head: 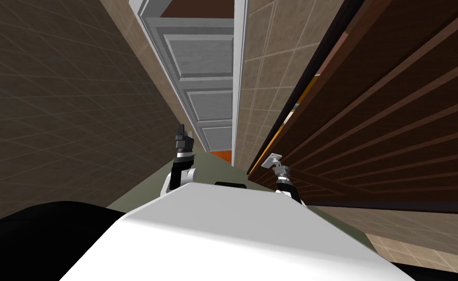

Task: Pull the door open

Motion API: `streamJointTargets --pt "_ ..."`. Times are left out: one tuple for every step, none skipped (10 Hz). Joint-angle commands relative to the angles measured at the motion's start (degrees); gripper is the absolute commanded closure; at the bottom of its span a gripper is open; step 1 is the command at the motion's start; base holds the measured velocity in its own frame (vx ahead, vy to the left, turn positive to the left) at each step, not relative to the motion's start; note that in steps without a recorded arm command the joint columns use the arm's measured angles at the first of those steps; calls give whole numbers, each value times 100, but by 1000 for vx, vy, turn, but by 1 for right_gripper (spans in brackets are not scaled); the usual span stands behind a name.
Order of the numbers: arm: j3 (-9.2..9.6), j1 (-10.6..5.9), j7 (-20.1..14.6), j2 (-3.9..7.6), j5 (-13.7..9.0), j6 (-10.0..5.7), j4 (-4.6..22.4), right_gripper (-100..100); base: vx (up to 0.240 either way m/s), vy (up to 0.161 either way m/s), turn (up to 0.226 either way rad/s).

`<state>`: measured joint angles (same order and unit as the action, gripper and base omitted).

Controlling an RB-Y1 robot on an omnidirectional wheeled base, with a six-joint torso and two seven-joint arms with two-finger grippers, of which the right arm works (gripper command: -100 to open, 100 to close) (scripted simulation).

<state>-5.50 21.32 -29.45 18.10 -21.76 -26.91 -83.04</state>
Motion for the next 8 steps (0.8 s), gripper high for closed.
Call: streamJointTargets --pt "55 -28 -218 -2 -84 -67 -94 100 -45 -21 67" --pt "64 31 -397 6 -237 -65 -140 100 -45 -10 94" --pt "64 31 -451 6 -237 -65 -140 100 -32 -6 56" --pt "72 91 -663 14 -389 -64 -186 100 -37 -13 99" --pt "72 91 -685 14 -389 -64 -186 100 -32 -12 58" --pt "80 150 -905 22 -542 -62 -232 100 -37 -13 118" --pt "88 205 -1050 29 -686 -61 -276 100 -51 -25 151" --pt "88 205 -1147 29 -686 -61 -276 100 -42 -15 64"
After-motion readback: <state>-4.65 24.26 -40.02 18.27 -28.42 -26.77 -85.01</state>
